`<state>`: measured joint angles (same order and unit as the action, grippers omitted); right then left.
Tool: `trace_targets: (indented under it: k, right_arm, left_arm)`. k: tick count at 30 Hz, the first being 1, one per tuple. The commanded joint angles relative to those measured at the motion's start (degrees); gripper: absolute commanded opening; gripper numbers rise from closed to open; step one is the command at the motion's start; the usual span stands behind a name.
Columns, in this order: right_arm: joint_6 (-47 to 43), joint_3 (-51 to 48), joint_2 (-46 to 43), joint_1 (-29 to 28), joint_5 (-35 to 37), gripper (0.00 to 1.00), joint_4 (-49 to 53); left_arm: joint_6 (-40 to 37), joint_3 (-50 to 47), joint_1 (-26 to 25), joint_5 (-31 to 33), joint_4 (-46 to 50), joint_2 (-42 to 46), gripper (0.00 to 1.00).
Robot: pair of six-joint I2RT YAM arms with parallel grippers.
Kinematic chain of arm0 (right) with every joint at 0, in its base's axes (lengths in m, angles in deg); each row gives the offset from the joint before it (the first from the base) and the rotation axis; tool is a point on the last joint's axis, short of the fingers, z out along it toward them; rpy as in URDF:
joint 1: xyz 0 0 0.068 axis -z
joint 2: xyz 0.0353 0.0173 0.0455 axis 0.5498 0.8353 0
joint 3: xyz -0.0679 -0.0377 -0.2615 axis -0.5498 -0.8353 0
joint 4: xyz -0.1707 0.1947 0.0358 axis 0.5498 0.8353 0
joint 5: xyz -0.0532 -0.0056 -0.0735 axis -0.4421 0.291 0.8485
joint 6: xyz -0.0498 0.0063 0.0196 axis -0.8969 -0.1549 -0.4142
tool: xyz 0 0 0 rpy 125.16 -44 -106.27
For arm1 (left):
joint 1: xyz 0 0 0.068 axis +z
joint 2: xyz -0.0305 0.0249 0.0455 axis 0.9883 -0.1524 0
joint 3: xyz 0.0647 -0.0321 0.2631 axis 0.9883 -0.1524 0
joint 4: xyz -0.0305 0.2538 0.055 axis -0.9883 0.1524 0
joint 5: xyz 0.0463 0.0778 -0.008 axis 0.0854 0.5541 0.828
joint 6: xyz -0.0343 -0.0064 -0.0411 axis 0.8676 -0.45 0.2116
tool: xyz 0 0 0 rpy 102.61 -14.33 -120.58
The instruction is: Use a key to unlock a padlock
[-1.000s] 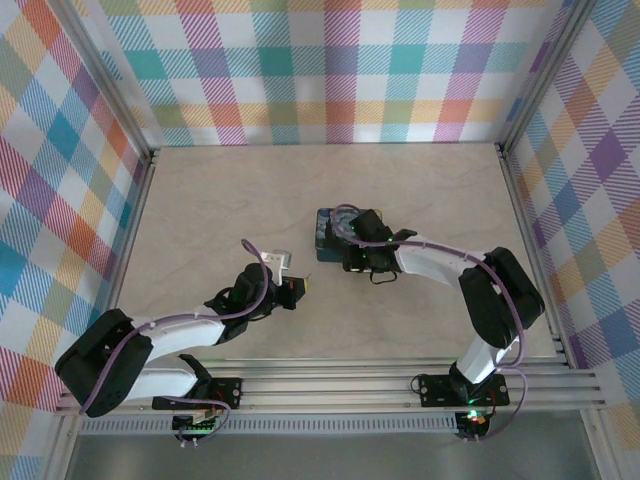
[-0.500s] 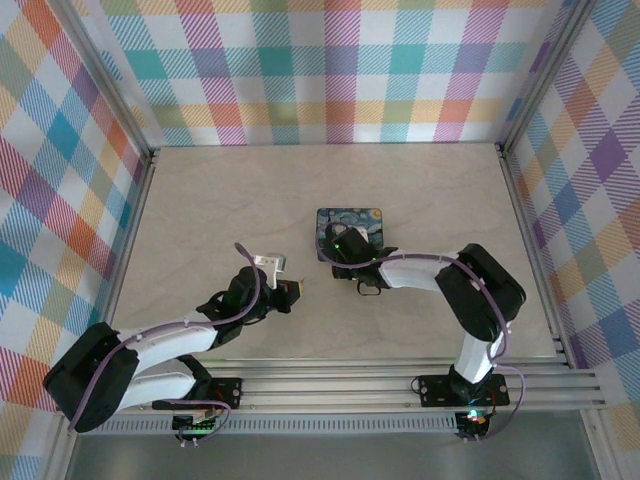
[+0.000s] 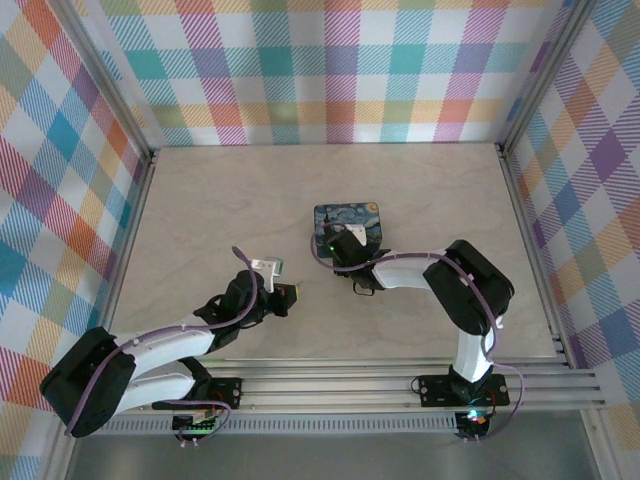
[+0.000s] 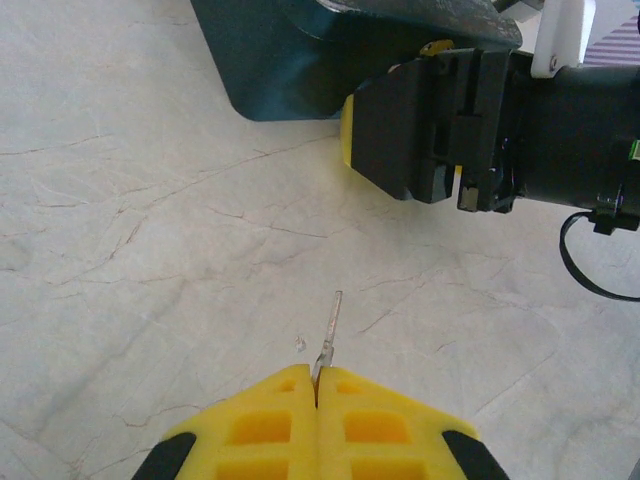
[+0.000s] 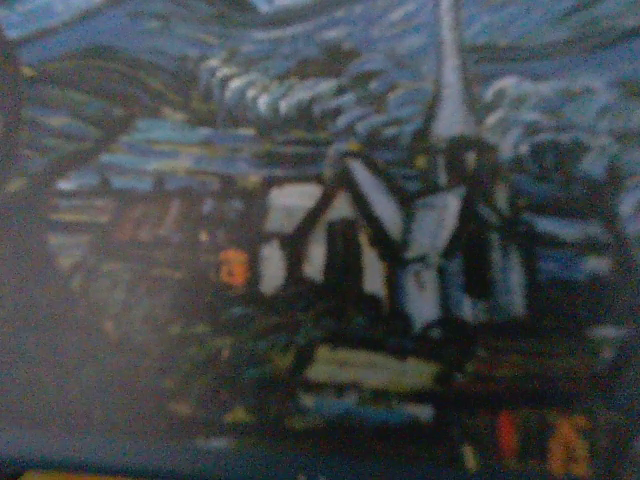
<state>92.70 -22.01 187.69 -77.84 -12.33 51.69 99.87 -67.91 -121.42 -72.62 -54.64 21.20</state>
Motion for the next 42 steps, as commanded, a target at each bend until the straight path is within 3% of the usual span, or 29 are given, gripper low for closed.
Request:
trace_targets:
  k: [1,11,18,26,42]
  right_arm:
    - [-0.1,0.6,2.4,0.2,1.2,0.49,-6.4]
    - [-1.8,-0.4,3.6,0.2,1.5,0.45,-12.8]
    - [-4.0,-1.5,3.2,0.2,0.6,0.16,-15.4]
    - [-5.7,-2.9,-0.9,1.4,-4.6,0.00,-12.5]
    - [1.4,-2.2,-14.3,7.4,-28.4,0.00,8.9]
  left_arm:
    - [-1.3,-0.8,0.6,0.9,0.6,1.6,0.00]
    - [-1.2,-1.4,0.7,0.9,0.9,2.3,0.00]
    - [-1.2,-1.7,0.7,1.4,2.2,3.9,0.00]
    - [-1.3,-2.4,0.6,2.4,3.0,5.8,0.00]
    - [-0.9,-2.7,0.6,0.6,1.4,8.3,0.00]
